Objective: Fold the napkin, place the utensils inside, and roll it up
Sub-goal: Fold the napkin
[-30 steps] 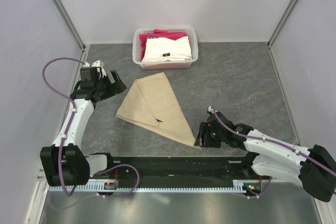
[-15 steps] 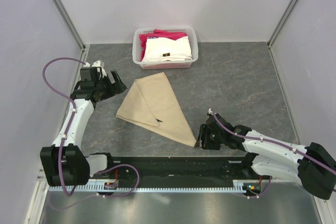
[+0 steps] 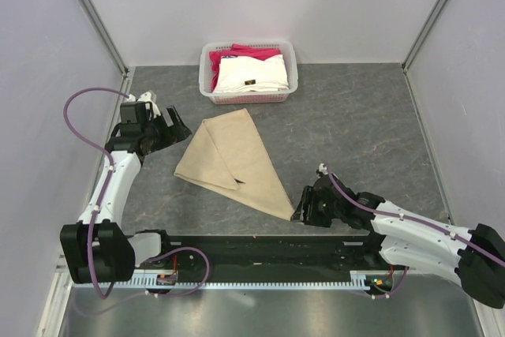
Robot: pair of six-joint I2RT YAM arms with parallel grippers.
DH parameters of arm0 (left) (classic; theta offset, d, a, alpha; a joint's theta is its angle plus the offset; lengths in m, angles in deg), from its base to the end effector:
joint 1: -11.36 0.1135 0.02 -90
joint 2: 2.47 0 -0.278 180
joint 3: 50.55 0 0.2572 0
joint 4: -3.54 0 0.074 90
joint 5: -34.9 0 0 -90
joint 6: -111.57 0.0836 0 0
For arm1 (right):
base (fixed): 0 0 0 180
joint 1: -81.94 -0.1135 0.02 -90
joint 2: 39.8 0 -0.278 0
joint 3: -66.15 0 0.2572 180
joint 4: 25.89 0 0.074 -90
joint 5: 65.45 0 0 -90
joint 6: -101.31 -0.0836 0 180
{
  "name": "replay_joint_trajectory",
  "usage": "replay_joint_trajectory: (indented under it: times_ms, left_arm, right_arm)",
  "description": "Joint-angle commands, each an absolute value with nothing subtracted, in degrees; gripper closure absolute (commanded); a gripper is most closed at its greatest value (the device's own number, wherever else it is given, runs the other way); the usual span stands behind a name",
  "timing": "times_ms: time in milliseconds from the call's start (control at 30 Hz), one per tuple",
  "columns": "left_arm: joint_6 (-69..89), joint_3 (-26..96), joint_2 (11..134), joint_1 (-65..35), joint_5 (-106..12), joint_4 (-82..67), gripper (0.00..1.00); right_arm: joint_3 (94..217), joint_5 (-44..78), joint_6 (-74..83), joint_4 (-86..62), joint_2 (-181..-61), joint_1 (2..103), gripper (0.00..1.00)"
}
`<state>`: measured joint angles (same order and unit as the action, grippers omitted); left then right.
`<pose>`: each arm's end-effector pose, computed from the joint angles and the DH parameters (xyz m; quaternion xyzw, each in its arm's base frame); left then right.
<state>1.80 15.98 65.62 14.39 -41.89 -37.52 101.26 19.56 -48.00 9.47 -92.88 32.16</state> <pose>0.2883 -0.0039 0.2592 -0.1345 0.9008 -0.1623 0.3795 0.1182 0.1510 0.1302 0.0651 0.9462 0.2800 0.1486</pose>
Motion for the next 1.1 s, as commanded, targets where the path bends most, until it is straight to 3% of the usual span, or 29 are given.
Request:
replay_joint_trajectory:
  times_ms: [0,800,1067]
  left_arm:
    - [3.8,15.8,63.8,14.6,-39.5,-36.1,0.02]
    - [3.2,15.2,62.5,14.6,-37.0,-35.6,0.02]
    - [3.2,15.2,62.2,14.6,-36.7,-35.5,0.03]
  right_arm:
    - [99.9,22.3,-52.2,9.9,-92.5,31.9,0.38]
    - [97.7,24.2,-57.9,7.2,-91.1,31.9,0.38]
    - [97.9,23.7,-56.7,7.3,-94.3,31.9,0.47]
